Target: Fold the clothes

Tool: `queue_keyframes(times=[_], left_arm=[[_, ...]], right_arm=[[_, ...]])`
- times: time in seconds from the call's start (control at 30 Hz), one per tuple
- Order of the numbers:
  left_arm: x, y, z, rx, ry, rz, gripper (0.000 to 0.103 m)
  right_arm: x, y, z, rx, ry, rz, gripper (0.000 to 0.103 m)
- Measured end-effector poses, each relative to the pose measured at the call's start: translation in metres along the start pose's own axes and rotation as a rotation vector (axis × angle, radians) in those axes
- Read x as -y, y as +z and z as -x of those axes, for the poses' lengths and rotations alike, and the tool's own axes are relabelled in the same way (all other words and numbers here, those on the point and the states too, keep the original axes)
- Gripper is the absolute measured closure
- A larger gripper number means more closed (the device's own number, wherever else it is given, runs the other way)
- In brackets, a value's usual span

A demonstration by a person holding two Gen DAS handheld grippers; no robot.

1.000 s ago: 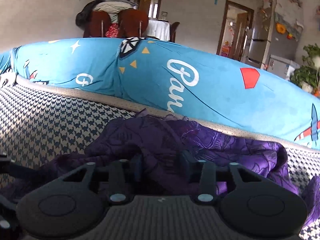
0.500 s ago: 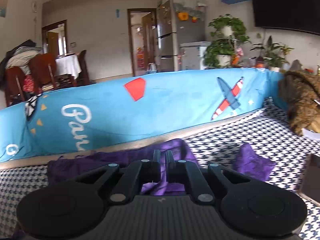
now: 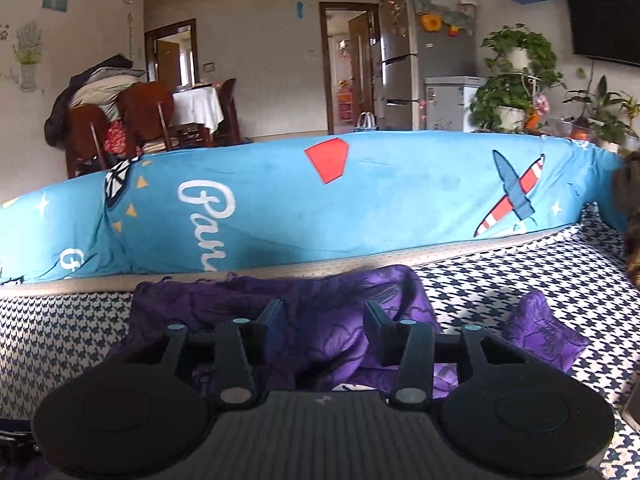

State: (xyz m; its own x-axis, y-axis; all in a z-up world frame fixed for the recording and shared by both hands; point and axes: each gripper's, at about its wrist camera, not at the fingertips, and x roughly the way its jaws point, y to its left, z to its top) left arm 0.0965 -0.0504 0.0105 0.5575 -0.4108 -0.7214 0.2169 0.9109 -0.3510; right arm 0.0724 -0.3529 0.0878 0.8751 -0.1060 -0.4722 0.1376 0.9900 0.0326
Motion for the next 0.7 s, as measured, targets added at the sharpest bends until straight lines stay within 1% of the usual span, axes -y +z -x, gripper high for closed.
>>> queue_keyframes(times=[0.03, 0.1, 0.13, 0.2, 0.27, 0.3, 0.33, 0.37, 0.4, 0.43, 0.47, 0.63, 0.7], left_arm=[[0.0, 0.0, 0.0, 0.0, -0.002, 0.001, 0.009], [0.001, 0.0, 0.0, -0.001, -0.009, 0.006, 0.009], [0.002, 0.001, -0.001, -0.003, -0.013, 0.007, 0.009], [0.002, 0.001, -0.001, -0.003, -0.017, 0.006, 0.009], [0.003, 0.001, -0.002, -0.003, -0.017, 0.005, 0.009], [0.003, 0.001, -0.002, -0.003, -0.017, 0.005, 0.009], [0.003, 0.001, -0.002, -0.003, -0.017, 0.004, 0.009], [0.003, 0.001, -0.002, -0.004, -0.017, 0.002, 0.009], [0.003, 0.001, -0.002, -0.004, -0.016, 0.001, 0.009], [0.002, 0.001, -0.002, -0.005, -0.016, 0.001, 0.009], [0.002, 0.001, -0.002, -0.005, -0.016, 0.001, 0.009], [0.001, 0.002, 0.0, 0.006, -0.009, 0.006, 0.009], [0.002, 0.002, 0.001, 0.012, 0.003, -0.001, 0.009]], right_arm=[[-0.004, -0.001, -0.005, -0.003, 0.007, 0.02, 0.05], [-0.011, -0.004, -0.014, 0.002, 0.02, 0.06, 0.041], [-0.014, -0.006, -0.021, -0.005, 0.02, 0.074, 0.039], [-0.018, -0.009, -0.034, -0.028, 0.026, 0.09, 0.037], [-0.019, -0.01, -0.046, -0.054, 0.056, 0.068, 0.038], [-0.019, -0.01, -0.049, -0.059, 0.071, 0.052, 0.04], [-0.02, -0.01, -0.051, -0.064, 0.086, 0.045, 0.045], [-0.022, -0.01, -0.053, -0.069, 0.101, 0.039, 0.059], [-0.023, -0.01, -0.055, -0.074, 0.116, 0.032, 0.078], [-0.022, -0.009, -0.052, -0.068, 0.113, 0.02, 0.086], [-0.022, -0.008, -0.049, -0.061, 0.11, 0.008, 0.091], [-0.019, -0.002, -0.034, -0.029, 0.095, -0.053, 0.095], [-0.016, 0.003, -0.022, -0.001, 0.056, -0.061, 0.096]])
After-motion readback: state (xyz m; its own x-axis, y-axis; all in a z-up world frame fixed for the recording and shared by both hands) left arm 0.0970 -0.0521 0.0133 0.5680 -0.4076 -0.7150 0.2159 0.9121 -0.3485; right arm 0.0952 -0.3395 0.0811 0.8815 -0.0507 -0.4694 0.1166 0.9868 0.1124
